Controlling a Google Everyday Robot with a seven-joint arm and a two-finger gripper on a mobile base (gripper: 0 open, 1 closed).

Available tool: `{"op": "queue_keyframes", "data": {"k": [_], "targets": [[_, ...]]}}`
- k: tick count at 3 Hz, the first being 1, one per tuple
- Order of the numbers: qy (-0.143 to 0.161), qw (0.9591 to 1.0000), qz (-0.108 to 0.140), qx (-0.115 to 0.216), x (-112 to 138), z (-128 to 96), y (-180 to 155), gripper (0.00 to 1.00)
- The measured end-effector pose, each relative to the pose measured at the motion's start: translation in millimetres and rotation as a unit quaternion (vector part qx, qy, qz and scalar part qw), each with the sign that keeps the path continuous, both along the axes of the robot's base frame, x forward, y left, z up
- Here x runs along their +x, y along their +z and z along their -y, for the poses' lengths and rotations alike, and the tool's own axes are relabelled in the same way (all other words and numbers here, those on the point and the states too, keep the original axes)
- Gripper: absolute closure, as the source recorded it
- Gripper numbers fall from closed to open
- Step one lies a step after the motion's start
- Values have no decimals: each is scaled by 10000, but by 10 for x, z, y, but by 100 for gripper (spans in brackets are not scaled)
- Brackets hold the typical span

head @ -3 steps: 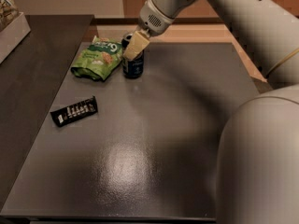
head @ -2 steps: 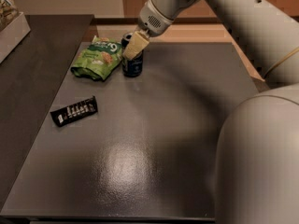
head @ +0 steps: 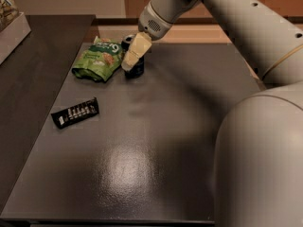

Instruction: Move pepsi can near green rice chip bag

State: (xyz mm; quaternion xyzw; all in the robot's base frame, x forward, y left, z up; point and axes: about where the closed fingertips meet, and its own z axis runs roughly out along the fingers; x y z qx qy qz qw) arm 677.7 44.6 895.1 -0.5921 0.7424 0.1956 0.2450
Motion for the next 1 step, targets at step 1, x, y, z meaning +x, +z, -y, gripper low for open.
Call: {"op": "queue_keyframes", "data": {"k": [1], "targets": [[1, 10000, -1, 0, 0, -1, -1, 0]]}}
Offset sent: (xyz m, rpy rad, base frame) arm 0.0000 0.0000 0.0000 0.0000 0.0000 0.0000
